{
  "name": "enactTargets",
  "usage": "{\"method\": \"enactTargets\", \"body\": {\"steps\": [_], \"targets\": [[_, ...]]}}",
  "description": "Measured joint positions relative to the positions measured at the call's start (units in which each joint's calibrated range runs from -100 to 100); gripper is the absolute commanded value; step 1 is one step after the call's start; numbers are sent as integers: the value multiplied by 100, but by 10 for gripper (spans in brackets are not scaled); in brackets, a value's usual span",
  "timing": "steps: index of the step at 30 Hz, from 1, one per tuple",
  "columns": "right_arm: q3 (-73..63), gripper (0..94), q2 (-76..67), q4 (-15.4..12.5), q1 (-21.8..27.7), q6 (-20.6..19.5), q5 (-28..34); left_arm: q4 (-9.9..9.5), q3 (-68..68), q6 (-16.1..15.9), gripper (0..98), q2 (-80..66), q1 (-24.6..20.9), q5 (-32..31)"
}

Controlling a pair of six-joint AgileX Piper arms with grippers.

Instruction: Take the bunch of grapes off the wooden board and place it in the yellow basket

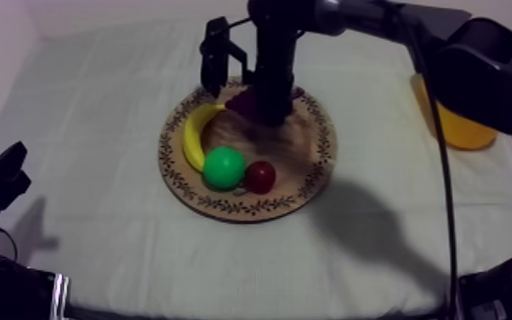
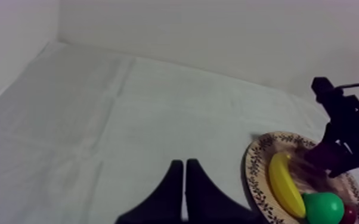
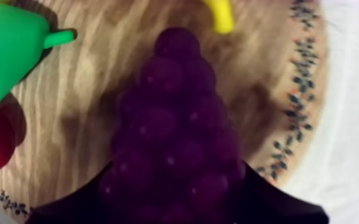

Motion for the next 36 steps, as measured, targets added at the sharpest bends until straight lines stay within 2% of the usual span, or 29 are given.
{"method": "enactTargets", "body": {"steps": [6,19,27,36], "targets": [[78,264,-597,47,129,-99,-45,0,0,0,1,0,0,0],[641,269,-2251,116,501,-592,-246,0,0,0,1,0,0,0],[970,269,-2959,146,950,-989,-389,0,0,0,1,0,0,0],[1411,260,-3578,331,1605,-1516,-951,0,0,0,1,0,0,0]]}}
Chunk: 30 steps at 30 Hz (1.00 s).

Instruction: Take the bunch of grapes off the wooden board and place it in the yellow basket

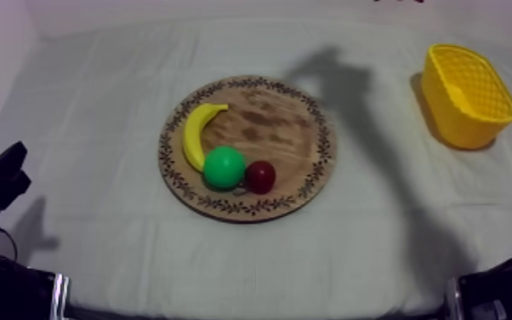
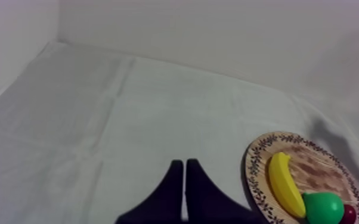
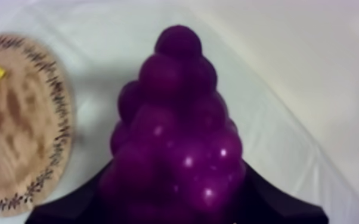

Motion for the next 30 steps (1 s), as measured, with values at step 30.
{"method": "enactTargets", "body": {"steps": [30], "targets": [[2610,269,-603,1000,1564,-1633,-2012,0,0,0,1,0,0,0]]}}
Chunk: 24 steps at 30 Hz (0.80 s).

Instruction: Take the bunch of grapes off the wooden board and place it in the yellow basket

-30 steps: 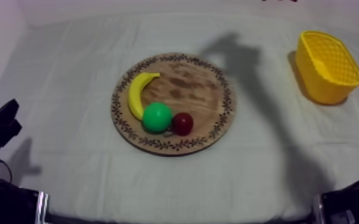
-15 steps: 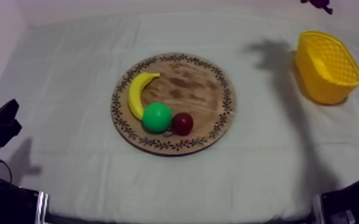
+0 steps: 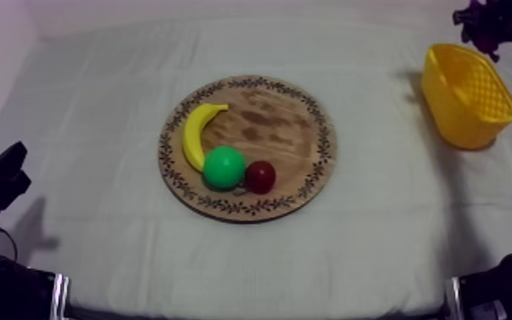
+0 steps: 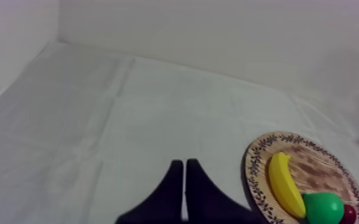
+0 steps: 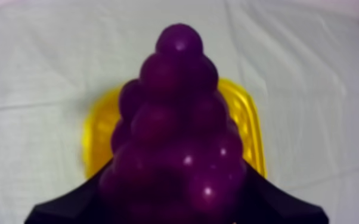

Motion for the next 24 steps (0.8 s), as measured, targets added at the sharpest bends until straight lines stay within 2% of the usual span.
{"method": "enactTargets", "body": {"steps": [6,10,13,20,24], "targets": [[649,268,302,172,154,-166,-384,0,0,0,1,0,0,0],[951,298,544,176,234,-197,-578,0,0,0,1,0,0,0],[1054,374,721,170,286,-219,-664,0,0,0,1,0,0,0],[820,580,1117,-95,365,-96,-696,0,0,0,1,0,0,0],[632,642,1216,-272,376,88,-588,0,0,0,1,0,0,0]]}}
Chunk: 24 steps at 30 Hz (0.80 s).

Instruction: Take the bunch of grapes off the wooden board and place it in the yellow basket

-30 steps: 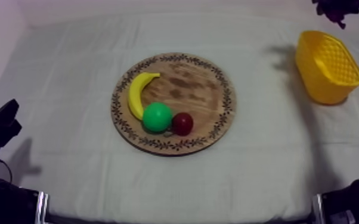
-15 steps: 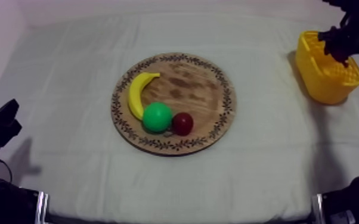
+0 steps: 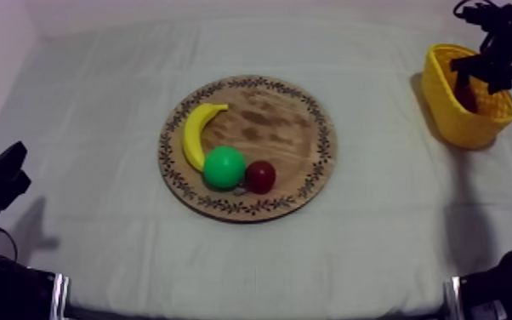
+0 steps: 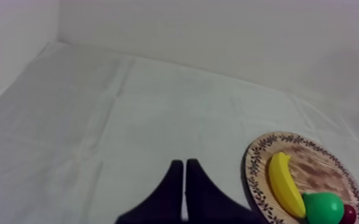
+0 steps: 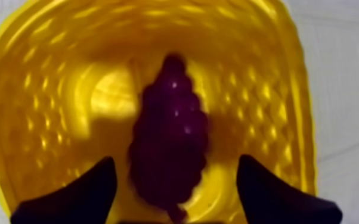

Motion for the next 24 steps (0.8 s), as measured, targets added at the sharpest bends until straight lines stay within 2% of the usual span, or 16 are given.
{"method": "enactTargets", "body": {"steps": [12,24], "targets": [[-139,623,-192,-86,30,169,14,0,0,0,1,0,0,0],[952,456,-1593,138,-7,-2,-676,0,0,0,1,0,0,0]]}}
